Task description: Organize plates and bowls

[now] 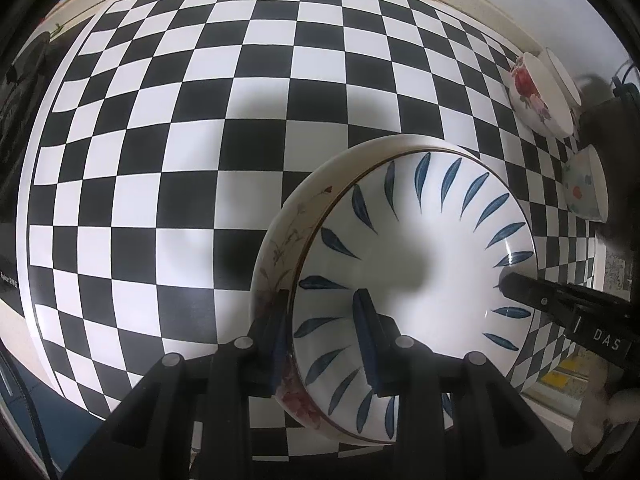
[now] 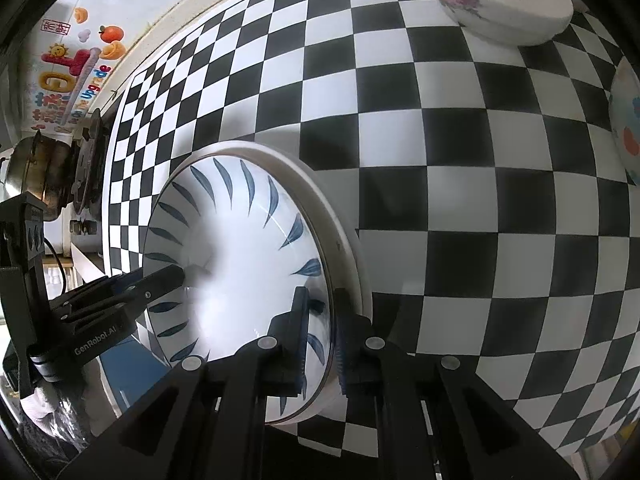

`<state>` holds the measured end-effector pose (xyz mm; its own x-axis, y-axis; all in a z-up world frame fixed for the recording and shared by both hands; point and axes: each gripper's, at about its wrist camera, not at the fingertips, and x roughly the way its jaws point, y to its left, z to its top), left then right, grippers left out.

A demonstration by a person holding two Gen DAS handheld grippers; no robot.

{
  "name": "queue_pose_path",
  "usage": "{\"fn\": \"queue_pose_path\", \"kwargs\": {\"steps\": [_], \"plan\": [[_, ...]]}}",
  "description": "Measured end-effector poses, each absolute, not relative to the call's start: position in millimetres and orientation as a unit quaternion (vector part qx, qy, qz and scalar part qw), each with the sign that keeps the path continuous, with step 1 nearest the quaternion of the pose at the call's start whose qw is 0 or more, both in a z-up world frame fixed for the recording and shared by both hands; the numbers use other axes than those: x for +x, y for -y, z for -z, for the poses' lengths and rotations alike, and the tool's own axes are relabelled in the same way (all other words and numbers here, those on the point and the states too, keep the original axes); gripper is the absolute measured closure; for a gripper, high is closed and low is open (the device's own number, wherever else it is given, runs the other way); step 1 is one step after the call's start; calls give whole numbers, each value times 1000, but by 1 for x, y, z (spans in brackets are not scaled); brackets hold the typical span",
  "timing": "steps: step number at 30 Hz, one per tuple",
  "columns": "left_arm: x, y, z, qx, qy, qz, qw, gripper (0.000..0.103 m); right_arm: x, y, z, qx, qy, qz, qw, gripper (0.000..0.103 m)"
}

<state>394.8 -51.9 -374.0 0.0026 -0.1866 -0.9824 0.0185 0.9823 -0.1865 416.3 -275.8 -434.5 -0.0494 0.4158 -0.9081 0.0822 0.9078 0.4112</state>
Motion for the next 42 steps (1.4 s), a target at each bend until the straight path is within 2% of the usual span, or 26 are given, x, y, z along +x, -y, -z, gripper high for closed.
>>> {"fn": "queue_pose_path", "kwargs": {"steps": [5,10,26,35,42], "plan": [[393,47,375,-75,-710,65,697,74,415,281,436,197,-717,-115,659,85],[391,46,375,-76,-716,59,691,74,417,281,435,213,-723,-116,647,75],[385,53,367,-56,-711,40,700,74,414,267,419,148,-728,-94,663,74],[374,63,331,-30,-686,22,727,74,405,257,381,90,-696,-64,710,74],[360,65,274,-40,-656,27,753,74,384,245,324,73,-659,-67,746,74]]}}
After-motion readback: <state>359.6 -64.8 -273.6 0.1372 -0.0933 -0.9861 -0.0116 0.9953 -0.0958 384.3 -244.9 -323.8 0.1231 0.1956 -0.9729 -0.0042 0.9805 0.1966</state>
